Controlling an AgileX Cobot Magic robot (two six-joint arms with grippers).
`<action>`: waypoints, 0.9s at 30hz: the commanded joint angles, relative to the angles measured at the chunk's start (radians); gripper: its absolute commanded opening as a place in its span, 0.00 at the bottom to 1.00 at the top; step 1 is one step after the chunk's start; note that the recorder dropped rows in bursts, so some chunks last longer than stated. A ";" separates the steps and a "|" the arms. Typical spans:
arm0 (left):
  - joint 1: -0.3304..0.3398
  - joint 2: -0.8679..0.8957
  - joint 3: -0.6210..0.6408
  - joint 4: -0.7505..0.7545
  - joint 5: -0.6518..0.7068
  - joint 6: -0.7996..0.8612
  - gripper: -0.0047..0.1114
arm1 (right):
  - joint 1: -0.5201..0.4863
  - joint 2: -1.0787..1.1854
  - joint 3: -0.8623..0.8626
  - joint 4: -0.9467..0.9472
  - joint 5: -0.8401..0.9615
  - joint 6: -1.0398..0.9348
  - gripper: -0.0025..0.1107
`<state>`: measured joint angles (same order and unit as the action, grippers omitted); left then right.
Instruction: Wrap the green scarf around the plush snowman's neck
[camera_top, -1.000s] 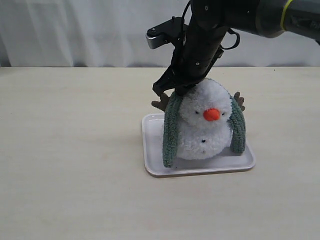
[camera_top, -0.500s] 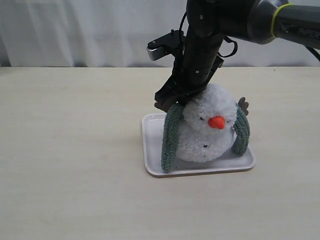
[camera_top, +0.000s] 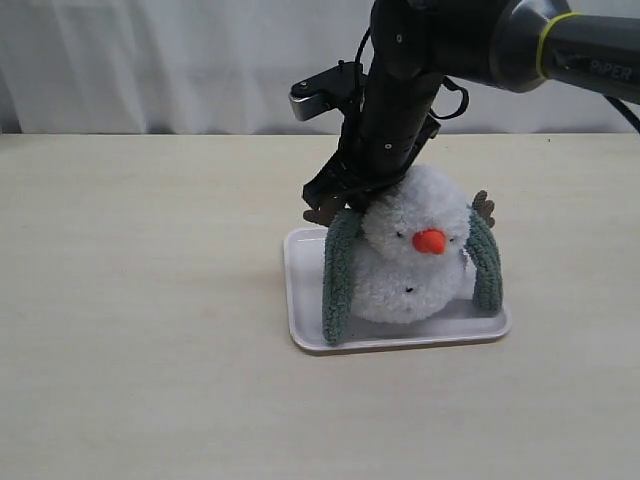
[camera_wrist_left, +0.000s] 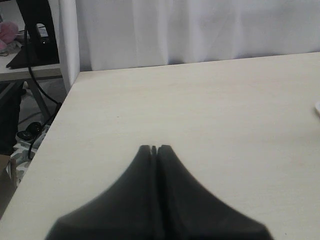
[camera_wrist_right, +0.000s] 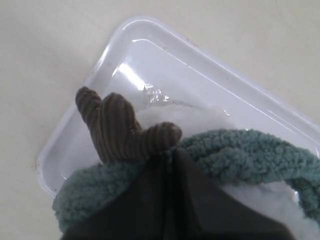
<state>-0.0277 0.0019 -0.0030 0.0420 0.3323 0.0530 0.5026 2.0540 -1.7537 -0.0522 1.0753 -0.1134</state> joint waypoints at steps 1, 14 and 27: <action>0.001 -0.002 0.003 -0.002 -0.008 -0.002 0.04 | 0.001 0.004 0.002 -0.008 -0.009 -0.005 0.06; 0.001 -0.002 0.003 -0.002 -0.008 -0.002 0.04 | 0.001 -0.047 -0.126 0.011 0.049 -0.005 0.35; 0.001 -0.002 0.003 -0.002 -0.008 -0.002 0.04 | -0.031 -0.190 -0.130 -0.200 0.117 0.099 0.35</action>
<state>-0.0277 0.0019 -0.0030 0.0420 0.3323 0.0530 0.5045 1.8925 -1.8799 -0.1942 1.1427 -0.0556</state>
